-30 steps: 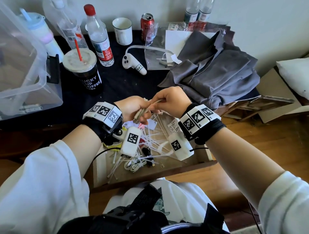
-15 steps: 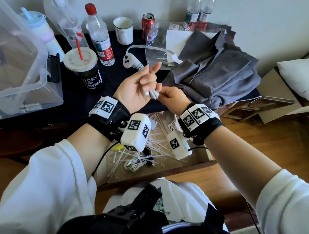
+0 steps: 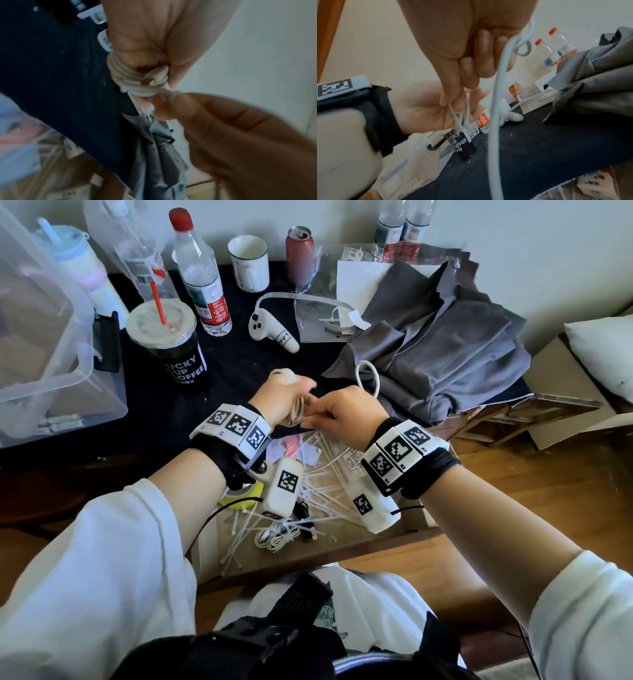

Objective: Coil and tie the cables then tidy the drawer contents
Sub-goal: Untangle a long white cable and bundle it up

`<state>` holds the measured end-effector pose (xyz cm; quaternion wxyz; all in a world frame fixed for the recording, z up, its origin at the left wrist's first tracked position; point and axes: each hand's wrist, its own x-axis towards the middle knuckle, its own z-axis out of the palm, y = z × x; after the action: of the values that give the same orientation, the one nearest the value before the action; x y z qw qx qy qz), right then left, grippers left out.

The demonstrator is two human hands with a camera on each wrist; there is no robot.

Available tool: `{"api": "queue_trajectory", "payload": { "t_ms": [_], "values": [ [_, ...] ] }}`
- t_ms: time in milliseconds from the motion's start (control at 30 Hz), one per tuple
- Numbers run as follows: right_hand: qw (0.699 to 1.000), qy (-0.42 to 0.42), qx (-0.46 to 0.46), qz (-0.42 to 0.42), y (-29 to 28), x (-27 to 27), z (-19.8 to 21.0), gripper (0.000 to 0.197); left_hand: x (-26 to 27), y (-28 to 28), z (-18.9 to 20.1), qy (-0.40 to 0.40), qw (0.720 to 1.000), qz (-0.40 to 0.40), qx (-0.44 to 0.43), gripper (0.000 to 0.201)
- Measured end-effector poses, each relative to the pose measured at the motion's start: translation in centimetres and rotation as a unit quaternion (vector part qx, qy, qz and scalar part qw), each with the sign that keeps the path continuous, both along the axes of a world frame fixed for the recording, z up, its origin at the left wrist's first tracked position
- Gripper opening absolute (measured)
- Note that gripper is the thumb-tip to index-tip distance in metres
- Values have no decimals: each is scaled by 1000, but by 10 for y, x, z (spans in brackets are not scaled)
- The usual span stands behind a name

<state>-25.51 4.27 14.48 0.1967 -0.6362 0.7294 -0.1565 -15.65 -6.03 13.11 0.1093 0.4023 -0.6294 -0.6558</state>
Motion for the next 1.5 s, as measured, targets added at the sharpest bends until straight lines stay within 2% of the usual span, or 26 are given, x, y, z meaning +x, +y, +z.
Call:
{"api": "queue_trajectory", "payload": {
  "t_ms": [67,167,233,300,433,500,600,633,733,833,867,933,967,1033,1100,1267,1400,1500],
  "values": [
    [1000,11,-18,-11,-1,-4,3,16,4,1,-1,-40,995,-92,-26,23],
    [995,-14,-84,-56,0,-14,3,16,14,4,0,-37,988,-134,67,37],
    [987,-24,-140,-77,1,-20,1,15,20,5,3,-7,981,-142,128,45],
    [981,-38,-163,-98,2,-23,-3,18,24,5,5,33,980,-139,135,43],
    [965,-77,-211,-135,10,-28,-18,51,28,7,3,74,987,-102,95,26],
    [949,-130,-215,-192,14,-31,-23,50,30,5,-1,74,991,-88,73,24],
    [905,-286,-180,-259,19,-34,-24,28,34,-1,-8,64,994,-70,53,22],
    [897,-307,-177,-264,21,-36,-26,27,35,-2,-9,58,995,-71,48,21],
    [913,-273,-178,-247,21,-35,-26,19,35,-3,-11,43,994,-87,52,20],
    [946,-215,-104,-218,16,-29,-34,30,33,-2,-9,44,993,-95,53,20],
    [952,-214,-71,-208,15,-25,-36,29,32,-2,-8,46,993,-96,49,20],
    [948,-263,-34,-177,14,-19,-39,11,30,0,-5,38,995,-88,33,20],
    [943,-288,-35,-164,14,-17,-38,11,29,-1,-5,25,996,-77,24,21],
    [939,-295,-66,-165,13,-16,-34,17,30,-4,-5,-9,998,-54,17,24],
    [937,-262,-119,-199,11,-19,-26,15,32,-6,-6,-33,998,-53,25,23],
    [921,-159,-231,-271,0,-36,-14,9,38,-3,4,-56,986,-146,58,16],
    [936,-118,-243,-226,-8,-31,-22,14,38,0,14,-27,964,-252,79,15],
    [965,-114,-199,-124,-7,-24,-33,38,35,-2,15,55,963,-241,105,18]
  ]
}}
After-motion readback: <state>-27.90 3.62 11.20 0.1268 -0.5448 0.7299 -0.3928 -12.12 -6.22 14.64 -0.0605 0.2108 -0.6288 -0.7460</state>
